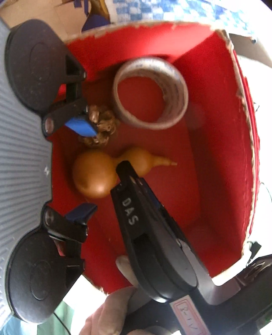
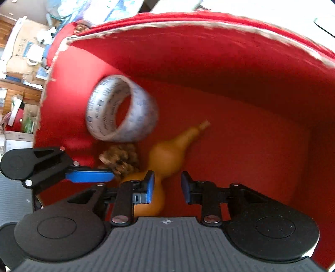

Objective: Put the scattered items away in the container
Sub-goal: 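Lower the pine cone beside the gourd and open the right gripper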

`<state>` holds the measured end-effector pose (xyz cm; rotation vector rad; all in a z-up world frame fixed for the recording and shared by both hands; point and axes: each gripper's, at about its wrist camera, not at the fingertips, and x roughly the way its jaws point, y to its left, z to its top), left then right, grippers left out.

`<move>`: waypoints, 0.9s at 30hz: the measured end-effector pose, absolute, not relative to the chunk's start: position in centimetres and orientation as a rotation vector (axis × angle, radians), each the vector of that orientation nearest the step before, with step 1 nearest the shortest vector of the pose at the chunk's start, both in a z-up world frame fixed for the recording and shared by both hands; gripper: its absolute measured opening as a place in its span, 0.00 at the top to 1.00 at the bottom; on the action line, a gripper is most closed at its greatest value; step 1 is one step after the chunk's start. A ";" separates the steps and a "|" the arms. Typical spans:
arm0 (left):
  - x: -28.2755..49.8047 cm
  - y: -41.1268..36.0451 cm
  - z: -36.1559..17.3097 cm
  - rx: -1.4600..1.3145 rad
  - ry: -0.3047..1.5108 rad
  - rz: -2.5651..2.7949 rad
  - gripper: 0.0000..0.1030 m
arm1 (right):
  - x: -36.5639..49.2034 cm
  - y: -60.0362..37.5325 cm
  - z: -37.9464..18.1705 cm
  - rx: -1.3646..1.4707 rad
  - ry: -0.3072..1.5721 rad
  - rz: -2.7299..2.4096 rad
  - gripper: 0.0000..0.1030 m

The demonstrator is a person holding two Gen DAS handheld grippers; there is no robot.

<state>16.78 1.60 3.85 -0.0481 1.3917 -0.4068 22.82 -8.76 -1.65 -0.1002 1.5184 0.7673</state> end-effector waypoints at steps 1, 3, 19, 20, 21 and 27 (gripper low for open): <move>16.8 1.6 4.0 -0.055 1.391 -0.415 0.29 | 22.9 -8.3 -1.8 -0.108 1.512 0.770 0.69; 16.6 1.5 4.2 -0.051 1.388 -0.416 0.29 | 23.0 -7.7 -2.1 -0.101 1.508 0.790 0.69; 15.8 0.6 6.4 -0.019 1.352 -0.392 0.25 | 23.9 -8.2 -2.4 -0.031 1.491 0.835 0.63; 15.7 0.4 6.6 -0.017 1.347 -0.390 0.24 | 23.9 -8.3 -2.4 -0.029 1.490 0.838 0.63; 15.6 0.3 6.7 -0.021 1.345 -0.389 0.22 | 23.8 -8.4 -2.3 -0.031 1.488 0.839 0.63; 15.7 -0.6 7.5 -0.047 1.335 -0.368 0.20 | 23.3 -9.1 -1.4 -0.013 1.470 0.836 0.63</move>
